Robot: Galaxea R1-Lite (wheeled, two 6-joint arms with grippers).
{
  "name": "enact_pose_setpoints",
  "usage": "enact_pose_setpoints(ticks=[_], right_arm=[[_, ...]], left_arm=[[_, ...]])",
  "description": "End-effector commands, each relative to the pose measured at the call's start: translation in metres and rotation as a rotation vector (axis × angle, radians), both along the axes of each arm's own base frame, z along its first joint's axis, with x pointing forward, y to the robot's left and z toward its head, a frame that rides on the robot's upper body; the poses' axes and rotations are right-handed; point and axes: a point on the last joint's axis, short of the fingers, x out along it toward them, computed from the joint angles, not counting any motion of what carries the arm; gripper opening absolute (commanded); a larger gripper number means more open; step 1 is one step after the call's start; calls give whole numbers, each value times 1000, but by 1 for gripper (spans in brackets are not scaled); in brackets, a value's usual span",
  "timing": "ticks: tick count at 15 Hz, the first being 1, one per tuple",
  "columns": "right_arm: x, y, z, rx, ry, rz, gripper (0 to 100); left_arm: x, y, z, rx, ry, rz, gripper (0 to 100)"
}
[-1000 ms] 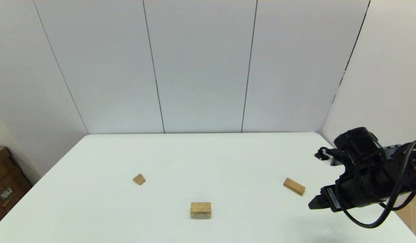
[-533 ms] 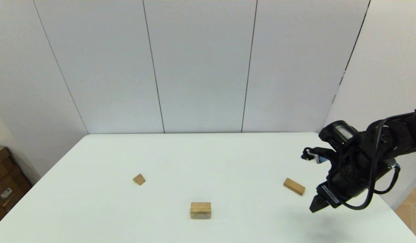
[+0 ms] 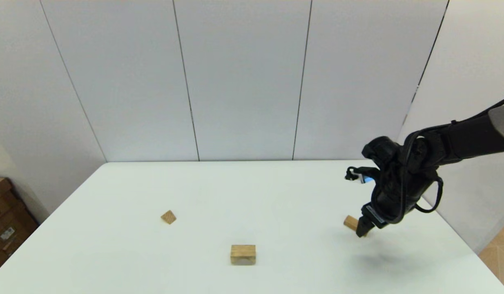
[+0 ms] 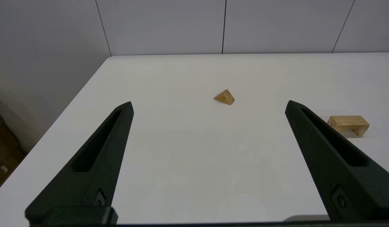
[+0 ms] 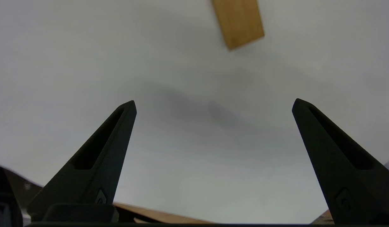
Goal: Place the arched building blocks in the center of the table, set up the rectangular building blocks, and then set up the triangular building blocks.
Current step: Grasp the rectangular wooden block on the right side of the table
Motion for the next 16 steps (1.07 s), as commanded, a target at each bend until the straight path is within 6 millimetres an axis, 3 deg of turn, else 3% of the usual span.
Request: enact_pose_setpoints(ticks=[1, 6, 16], right_arm=[[21, 8, -23, -8, 29, 24, 100], [33, 14, -39, -17, 46, 33, 100], [45, 16, -37, -14, 13, 86, 100]], left_arm=[[0, 0, 0, -1, -1, 1, 100], [0, 0, 0, -1, 1, 1, 100], [0, 0, 0, -1, 1, 2, 100]])
